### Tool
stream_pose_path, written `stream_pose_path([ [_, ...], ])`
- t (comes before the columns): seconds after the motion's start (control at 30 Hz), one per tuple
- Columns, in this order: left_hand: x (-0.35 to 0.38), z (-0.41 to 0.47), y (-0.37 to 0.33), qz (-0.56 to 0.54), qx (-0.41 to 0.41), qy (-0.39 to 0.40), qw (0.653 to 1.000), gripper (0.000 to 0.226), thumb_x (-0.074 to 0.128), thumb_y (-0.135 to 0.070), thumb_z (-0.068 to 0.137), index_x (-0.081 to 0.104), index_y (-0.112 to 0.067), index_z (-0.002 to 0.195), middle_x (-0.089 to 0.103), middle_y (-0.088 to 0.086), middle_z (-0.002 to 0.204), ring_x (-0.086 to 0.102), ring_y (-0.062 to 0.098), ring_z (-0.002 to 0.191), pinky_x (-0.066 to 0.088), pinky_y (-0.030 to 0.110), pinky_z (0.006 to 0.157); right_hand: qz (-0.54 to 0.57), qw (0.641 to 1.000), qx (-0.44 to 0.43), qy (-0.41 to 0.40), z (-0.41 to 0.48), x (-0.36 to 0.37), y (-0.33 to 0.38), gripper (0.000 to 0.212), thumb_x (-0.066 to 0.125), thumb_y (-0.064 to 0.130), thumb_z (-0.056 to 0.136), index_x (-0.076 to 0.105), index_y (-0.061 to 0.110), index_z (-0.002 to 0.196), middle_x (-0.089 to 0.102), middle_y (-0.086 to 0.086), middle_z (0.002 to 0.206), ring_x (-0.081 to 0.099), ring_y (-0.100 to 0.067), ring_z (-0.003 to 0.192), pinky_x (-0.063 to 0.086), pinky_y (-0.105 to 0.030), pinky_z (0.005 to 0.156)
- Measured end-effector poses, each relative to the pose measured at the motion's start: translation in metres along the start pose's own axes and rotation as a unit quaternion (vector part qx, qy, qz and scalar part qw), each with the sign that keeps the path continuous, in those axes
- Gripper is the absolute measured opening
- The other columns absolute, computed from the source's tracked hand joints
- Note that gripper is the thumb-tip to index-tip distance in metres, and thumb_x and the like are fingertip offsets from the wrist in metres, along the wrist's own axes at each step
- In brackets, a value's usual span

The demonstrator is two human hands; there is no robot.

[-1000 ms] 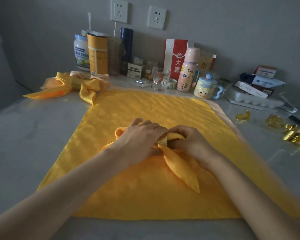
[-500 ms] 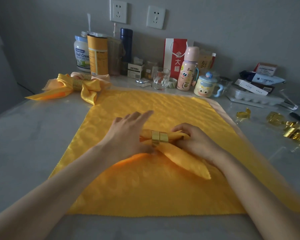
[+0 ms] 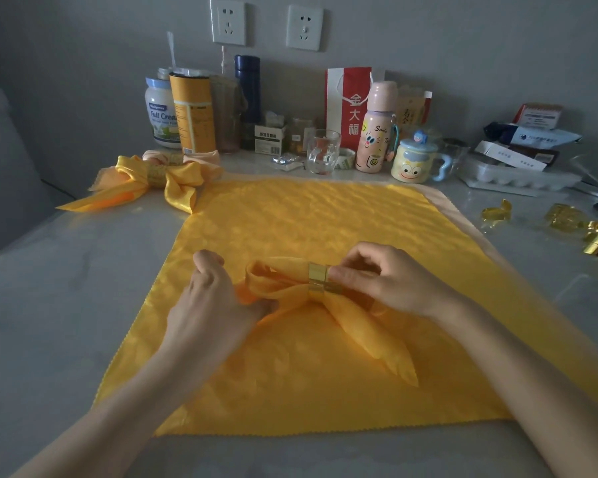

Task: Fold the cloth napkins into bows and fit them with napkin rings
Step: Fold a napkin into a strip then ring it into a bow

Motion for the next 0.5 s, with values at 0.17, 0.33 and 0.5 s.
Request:
stream_pose_path([
  [0.17,-0.011,0.005,-0.002,0.075,-0.012,-0.047,0.996,0.064,0.061,-0.070,0.068,0.040,-0.014,0.092,0.047,-0.007,0.078,0.048,0.012,0.066,0.037,0.029,0.052,-0.072,0.996,-0.045,-0.011,-0.001,0.009,0.009,0.051,0.065,0.049,0.080,0.056,0.026,0.125,0.058,0.015,0.123,0.052,-0.002,0.114,0.040,-0.013,0.091],
  [0.33,-0.005,0.005,-0.009,0.043,0.057,-0.050,0.996,0.060,0.069,-0.058,0.072,0.051,-0.021,0.116,0.049,-0.013,0.083,0.047,0.011,0.071,0.041,0.029,0.059,-0.118,0.992,-0.041,-0.031,-0.002,0.017,0.015,0.049,0.066,0.057,0.075,0.061,0.023,0.111,0.059,0.008,0.109,0.056,-0.010,0.100,0.046,-0.028,0.086],
  [0.5,-0.002,-0.001,-0.017,-0.027,0.111,-0.046,0.992,0.049,0.069,-0.038,0.081,0.056,-0.021,0.126,0.064,-0.007,0.098,0.058,0.011,0.079,0.042,0.021,0.065,-0.019,0.993,-0.020,-0.115,0.002,0.004,0.007,0.042,0.068,0.049,0.077,0.066,0.007,0.085,0.065,-0.008,0.082,0.060,-0.021,0.077,0.041,-0.029,0.064],
])
Point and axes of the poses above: each hand's wrist, its own z-axis towards the middle knuckle, its own x-axis out of the palm, y = z × x, the point moved 6 cm from there along z, towards the middle knuckle
